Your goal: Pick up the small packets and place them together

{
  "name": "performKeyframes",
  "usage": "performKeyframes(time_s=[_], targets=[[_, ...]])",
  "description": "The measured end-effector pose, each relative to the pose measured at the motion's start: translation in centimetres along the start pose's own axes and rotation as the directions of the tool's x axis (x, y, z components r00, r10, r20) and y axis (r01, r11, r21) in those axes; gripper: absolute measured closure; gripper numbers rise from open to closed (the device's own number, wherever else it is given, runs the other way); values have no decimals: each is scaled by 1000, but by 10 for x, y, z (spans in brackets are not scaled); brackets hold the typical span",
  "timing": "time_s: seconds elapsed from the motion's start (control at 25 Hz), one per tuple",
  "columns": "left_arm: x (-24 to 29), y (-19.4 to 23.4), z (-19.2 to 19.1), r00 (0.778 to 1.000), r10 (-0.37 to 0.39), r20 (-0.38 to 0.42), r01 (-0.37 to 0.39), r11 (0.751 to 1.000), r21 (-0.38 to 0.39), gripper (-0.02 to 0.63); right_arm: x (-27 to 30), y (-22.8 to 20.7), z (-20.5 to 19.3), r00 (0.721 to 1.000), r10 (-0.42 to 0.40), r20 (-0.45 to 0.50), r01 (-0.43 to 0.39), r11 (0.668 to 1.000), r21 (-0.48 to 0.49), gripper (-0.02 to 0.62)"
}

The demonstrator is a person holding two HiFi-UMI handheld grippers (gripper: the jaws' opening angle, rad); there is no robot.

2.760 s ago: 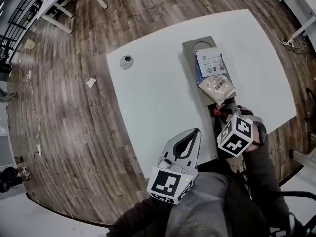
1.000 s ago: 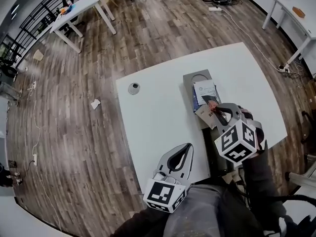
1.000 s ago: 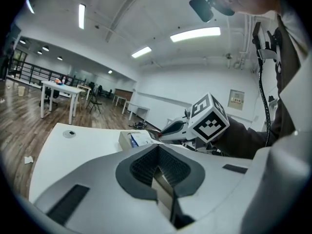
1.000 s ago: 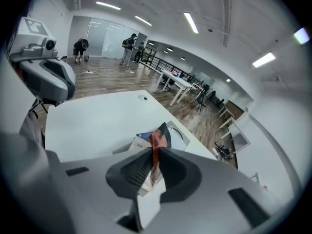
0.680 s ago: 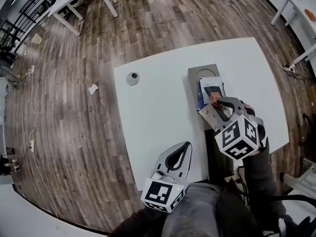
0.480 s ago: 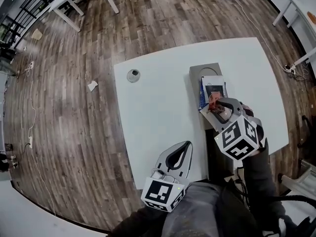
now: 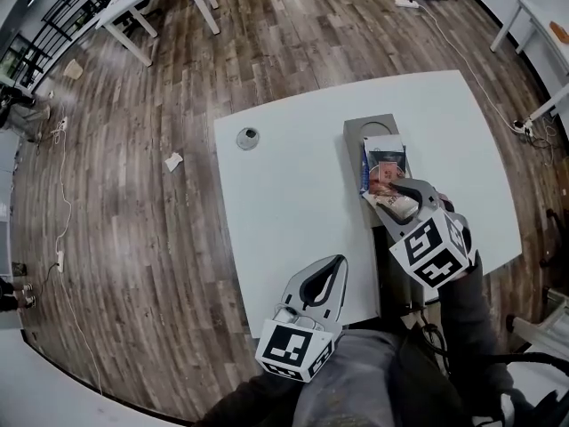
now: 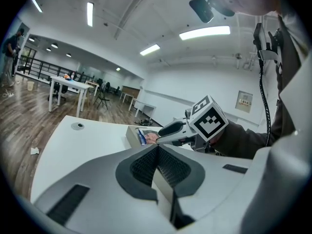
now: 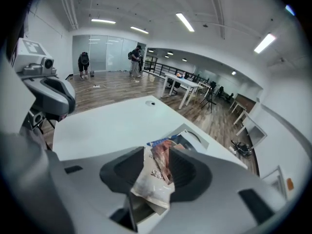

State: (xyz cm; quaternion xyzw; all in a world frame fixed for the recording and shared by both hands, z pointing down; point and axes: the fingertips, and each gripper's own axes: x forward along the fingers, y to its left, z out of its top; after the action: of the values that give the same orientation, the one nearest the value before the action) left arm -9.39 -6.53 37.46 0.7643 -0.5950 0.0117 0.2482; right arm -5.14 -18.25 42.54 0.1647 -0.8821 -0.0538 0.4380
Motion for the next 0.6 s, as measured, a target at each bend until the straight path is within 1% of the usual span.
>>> performKeyframes(time_s=[0.16,0.28,0.4,0.52,0.6], targets=[[-14,-8,4,1000,-18,25,17,999,37,603,-26,3,17,996,-49,77,47,999,28,439],[-30,-17,11,998,-47,50,44,997,71,603,-53,13,33,985,-94,147,88,995,50,439],[-46,-28,16,994,-84,68,76,991,107,603,-82,28,46,966,-130,224,112,989,92,439],[-59,-41,20,990,-122,78,110,984,142,603,-107,46,52,946,-164,280,137,984,114,439],[-65,-50,24,985,-147,86,132,978,161,603,-121,60,56,927,-178,329,139,981,139,439]])
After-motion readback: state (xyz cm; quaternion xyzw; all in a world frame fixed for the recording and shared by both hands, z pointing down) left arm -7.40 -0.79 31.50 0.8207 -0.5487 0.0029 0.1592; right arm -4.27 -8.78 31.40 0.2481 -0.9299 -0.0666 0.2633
